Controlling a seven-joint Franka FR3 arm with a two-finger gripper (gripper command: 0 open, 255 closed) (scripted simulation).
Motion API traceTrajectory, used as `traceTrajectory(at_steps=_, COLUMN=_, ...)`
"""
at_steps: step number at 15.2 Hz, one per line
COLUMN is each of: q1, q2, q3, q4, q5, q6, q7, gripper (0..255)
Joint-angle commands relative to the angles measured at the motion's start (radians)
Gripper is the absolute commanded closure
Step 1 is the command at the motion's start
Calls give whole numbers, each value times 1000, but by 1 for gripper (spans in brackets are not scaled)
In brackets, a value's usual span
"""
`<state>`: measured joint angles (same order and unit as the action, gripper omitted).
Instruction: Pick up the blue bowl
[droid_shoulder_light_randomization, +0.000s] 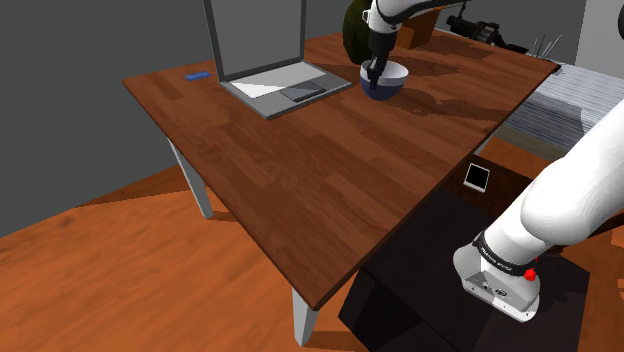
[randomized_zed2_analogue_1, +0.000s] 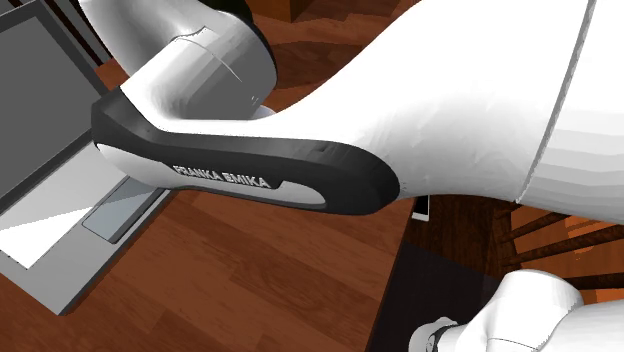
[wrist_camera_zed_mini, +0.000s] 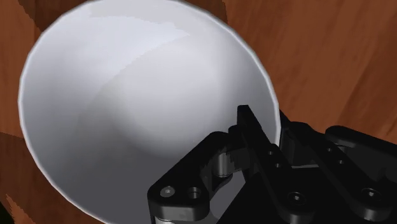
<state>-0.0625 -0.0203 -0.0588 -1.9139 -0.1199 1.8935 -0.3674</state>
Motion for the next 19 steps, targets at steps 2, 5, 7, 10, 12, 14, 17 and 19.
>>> traceTrajectory(at_steps=2, q1=0, q2=3, q3=0, q4=4, q5=0, q6=-2, q7=-1, gripper=255)
traceTrajectory(at_steps=5, q1=0, q2=-2, q3=0, q4=39, q5=2, q6=-42, q7=-5, gripper=255)
traceTrajectory(at_steps=7, q1=0, q2=-3, q3=0, q4=64, q5=2, q6=-68, q7=-8, gripper=255)
traceTrajectory(at_steps=10, q1=1, q2=-4, q3=1, q4=103, q5=3, q6=-108, q7=-12, gripper=255)
traceTrajectory(at_steps=12, q1=1, q2=-4, q3=1, q4=130, q5=4, q6=-135, q7=-14, gripper=255)
traceTrajectory(at_steps=14, q1=1, q2=-3, q3=1, q4=158, q5=5, q6=-162, q7=-17, gripper=255)
traceTrajectory(at_steps=17, q1=1, q2=1, q3=2, q4=203, q5=6, q6=-202, q7=-21, gripper=255)
traceTrajectory(at_steps=19, q1=2, q2=1, q3=2, q4=205, q5=6, q6=-204, q7=-21, gripper=255)
